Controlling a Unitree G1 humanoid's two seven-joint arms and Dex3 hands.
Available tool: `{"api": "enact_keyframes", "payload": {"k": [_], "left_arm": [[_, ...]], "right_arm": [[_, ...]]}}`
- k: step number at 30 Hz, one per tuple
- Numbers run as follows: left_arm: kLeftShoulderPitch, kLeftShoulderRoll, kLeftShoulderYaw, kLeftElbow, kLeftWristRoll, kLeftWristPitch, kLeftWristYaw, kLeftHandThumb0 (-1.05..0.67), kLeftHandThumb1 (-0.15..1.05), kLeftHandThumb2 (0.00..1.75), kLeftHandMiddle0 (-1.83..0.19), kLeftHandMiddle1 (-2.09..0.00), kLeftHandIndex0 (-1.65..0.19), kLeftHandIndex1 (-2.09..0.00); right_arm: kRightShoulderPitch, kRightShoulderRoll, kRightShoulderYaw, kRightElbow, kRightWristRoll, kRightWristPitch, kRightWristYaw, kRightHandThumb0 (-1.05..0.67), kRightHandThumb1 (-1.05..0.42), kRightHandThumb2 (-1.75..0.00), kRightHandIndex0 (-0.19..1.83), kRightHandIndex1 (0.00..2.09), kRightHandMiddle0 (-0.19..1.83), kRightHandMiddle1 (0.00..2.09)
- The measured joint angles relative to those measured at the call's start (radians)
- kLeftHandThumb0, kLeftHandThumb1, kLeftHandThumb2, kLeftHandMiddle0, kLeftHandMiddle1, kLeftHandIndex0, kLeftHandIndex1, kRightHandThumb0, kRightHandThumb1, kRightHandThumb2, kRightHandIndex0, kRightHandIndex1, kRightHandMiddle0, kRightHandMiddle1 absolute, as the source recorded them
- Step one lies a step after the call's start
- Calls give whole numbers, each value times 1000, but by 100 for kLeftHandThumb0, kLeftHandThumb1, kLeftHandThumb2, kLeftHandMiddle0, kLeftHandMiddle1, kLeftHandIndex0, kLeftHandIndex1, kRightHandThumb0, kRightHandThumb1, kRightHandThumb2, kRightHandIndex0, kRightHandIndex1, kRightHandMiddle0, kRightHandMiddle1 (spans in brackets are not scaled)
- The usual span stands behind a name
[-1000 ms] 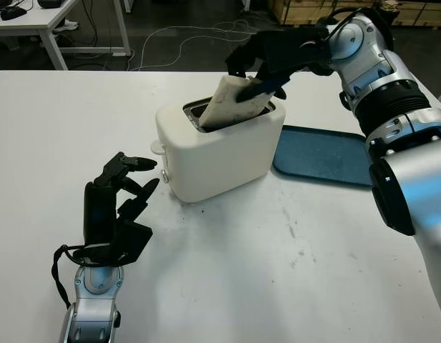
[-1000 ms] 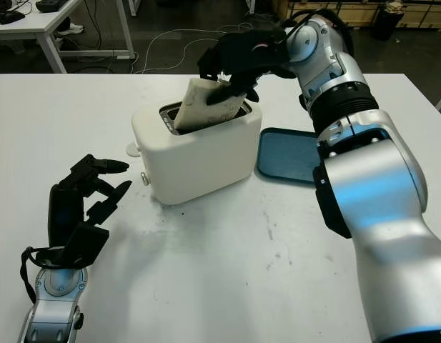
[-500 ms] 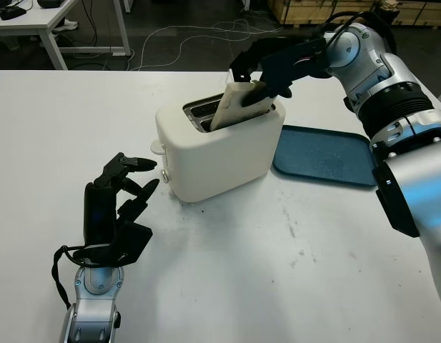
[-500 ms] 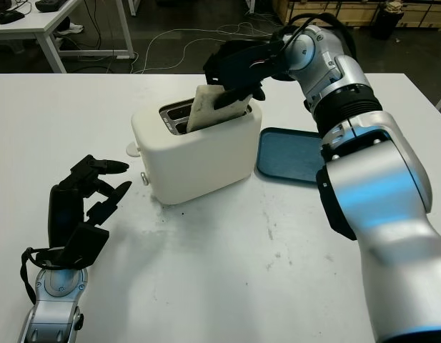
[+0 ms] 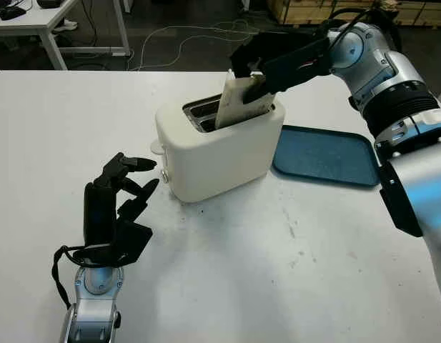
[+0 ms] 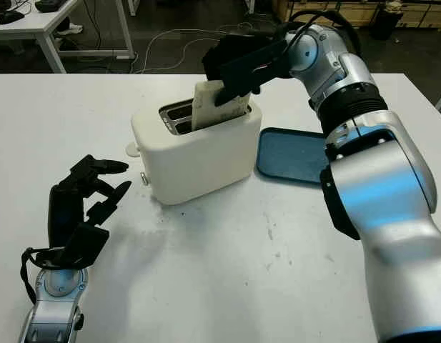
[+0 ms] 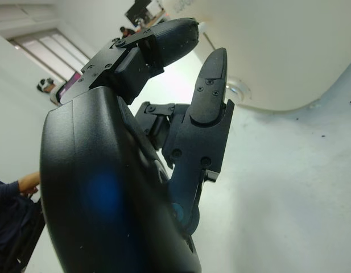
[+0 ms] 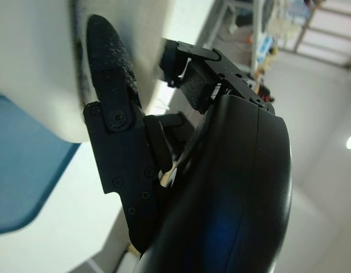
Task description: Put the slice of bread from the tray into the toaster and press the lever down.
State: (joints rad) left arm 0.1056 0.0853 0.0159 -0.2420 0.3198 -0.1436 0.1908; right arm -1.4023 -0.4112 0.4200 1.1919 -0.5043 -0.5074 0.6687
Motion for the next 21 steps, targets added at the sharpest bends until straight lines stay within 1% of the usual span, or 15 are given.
{"api": "enact_keyframes", "payload": {"k": [1,2,4,8,12,15,19,21], "left_arm": [[0,0,0,0,1,0,2,-23,92,16,-61,-163,-59,-97],[0,0,0,0,3,0,3,-23,92,16,-61,-163,-59,-97],[0,-3,-1,0,2,0,4,-22,92,16,-61,-163,-59,-97],[0,-6,-2,0,2,0,4,-23,92,16,-62,-163,-59,-97],[0,-6,-2,0,2,0,4,-23,92,16,-61,-163,-59,-97],[1,-7,-2,0,2,0,3,-24,92,16,-61,-164,-59,-97],[1,-6,-2,0,2,0,4,-24,92,16,-62,-163,-60,-97],[1,-6,-2,0,2,0,4,-23,92,16,-62,-163,-60,-97]], "right_arm": [[1,0,7,-6,-9,-12,9,-87,-87,0,30,75,73,7],[2,0,14,-14,-16,-23,12,-87,-86,0,27,69,70,4],[5,0,20,-27,-18,-32,16,-88,-86,0,22,64,65,1],[9,0,19,-40,-18,-32,16,-88,-83,0,11,61,57,0],[9,0,14,-51,-18,-32,15,-92,-81,0,7,59,53,0],[11,-2,6,-57,-18,-32,-2,-93,-82,0,6,62,50,0],[22,-14,-6,-65,-18,-35,-56,-87,-81,0,4,73,48,0],[41,-23,-28,-73,-16,-61,-126,-78,-80,0,7,76,51,2]]}}
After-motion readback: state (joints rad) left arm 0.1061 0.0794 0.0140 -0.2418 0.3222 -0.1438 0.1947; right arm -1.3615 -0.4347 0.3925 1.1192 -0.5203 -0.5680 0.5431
